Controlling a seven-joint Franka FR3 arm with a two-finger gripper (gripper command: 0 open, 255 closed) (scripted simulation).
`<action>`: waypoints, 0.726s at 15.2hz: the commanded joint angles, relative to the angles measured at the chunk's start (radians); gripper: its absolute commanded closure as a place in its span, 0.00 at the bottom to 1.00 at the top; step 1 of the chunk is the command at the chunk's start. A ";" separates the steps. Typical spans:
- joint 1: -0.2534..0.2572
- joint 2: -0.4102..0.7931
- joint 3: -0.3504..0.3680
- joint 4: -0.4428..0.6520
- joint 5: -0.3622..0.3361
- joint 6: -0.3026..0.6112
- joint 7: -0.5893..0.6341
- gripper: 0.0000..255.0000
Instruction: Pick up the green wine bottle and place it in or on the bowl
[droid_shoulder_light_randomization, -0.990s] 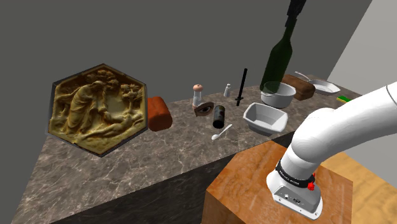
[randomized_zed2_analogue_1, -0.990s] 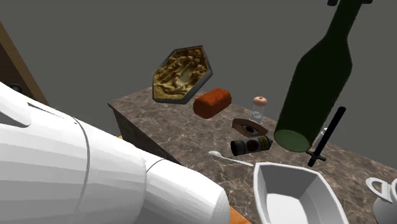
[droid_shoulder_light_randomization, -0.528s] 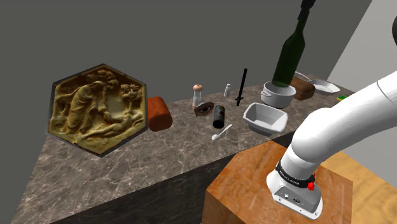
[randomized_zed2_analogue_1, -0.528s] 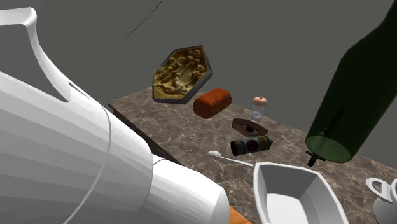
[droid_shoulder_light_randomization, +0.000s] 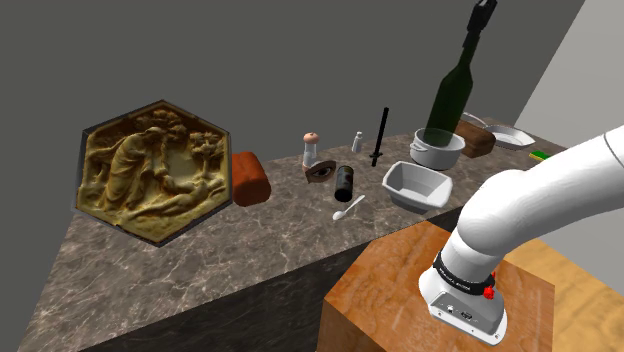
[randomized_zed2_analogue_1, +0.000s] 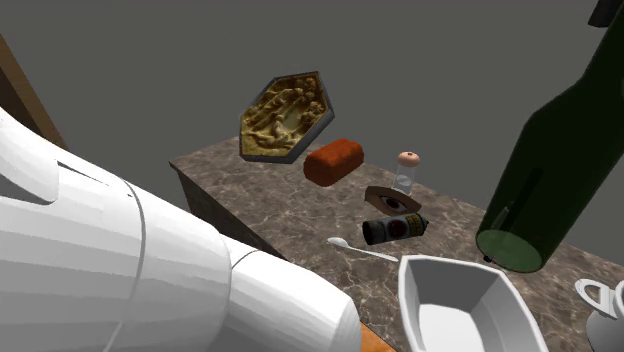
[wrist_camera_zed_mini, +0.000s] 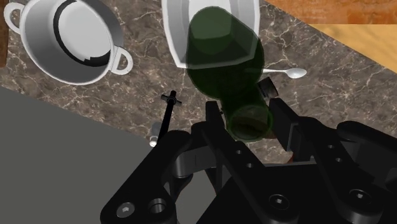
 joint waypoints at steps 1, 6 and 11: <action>-0.004 -0.019 0.002 -0.043 -0.006 0.025 0.006 1.00; -0.014 -0.062 0.004 -0.147 -0.019 0.087 0.021 1.00; -0.024 -0.099 0.001 -0.243 -0.032 0.147 0.033 1.00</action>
